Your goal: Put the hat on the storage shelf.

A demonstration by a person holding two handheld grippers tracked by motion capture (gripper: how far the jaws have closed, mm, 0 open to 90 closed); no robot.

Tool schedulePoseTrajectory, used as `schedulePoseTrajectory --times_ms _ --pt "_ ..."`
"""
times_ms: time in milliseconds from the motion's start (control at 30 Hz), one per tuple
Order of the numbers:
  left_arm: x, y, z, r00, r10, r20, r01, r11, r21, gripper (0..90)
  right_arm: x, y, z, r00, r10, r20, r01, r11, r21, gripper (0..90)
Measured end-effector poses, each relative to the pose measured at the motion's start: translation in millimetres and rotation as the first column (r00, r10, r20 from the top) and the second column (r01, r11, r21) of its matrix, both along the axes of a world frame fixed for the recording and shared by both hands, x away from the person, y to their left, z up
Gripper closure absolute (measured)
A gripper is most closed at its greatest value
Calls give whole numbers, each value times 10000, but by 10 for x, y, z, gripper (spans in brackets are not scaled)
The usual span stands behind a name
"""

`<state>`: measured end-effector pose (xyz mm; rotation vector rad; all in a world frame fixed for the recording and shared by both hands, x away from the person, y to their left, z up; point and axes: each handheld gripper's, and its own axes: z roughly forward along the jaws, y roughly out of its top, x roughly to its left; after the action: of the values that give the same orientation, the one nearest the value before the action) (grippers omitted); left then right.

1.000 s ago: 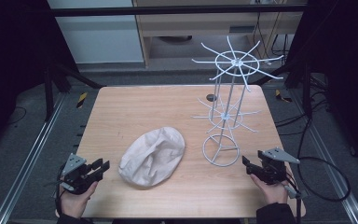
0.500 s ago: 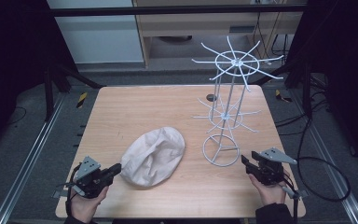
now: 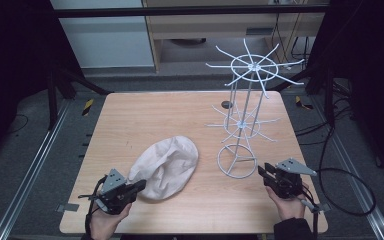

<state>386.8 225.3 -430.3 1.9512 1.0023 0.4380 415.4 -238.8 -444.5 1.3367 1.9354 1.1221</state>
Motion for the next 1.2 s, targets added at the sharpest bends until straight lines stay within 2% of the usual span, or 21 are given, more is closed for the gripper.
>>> schedulePoseTrajectory --times_ms 133,300,433,600,800,1000,1100,1200 --pt "4 -85 -45 9997 -209 -148 212 9996 186 894 4 3 -6 10000 34 -44 -34 10000 -37 687" --pt "18 -153 -120 9983 -360 -465 390 9970 664 895 19 8 -29 9999 34 -118 -35 9999 -94 659" --pt "52 -160 -209 9962 -262 -831 353 9932 1105 895 31 7 -53 9999 19 -130 -21 9999 -165 612" --pt "79 -132 -243 9948 -115 -1011 249 9910 1316 895 40 3 -71 10000 -25 -58 24 9998 -180 551" --pt "118 -29 -260 9922 354 -1199 -202 9918 1262 897 43 11 -79 9999 -53 -135 51 9999 -148 537" --pt "176 105 -267 9893 856 -1179 -697 9887 1330 898 42 -1 -83 10000 -32 -76 30 9997 -238 550" --pt "217 210 -268 9842 1296 -1204 -1144 9855 1249 898 48 -8 -85 9999 -69 -156 66 9998 -208 552" --pt "238 264 -265 9824 1460 -1167 -1307 9830 1292 899 49 -4 -87 9998 -58 -181 54 9997 -229 553"
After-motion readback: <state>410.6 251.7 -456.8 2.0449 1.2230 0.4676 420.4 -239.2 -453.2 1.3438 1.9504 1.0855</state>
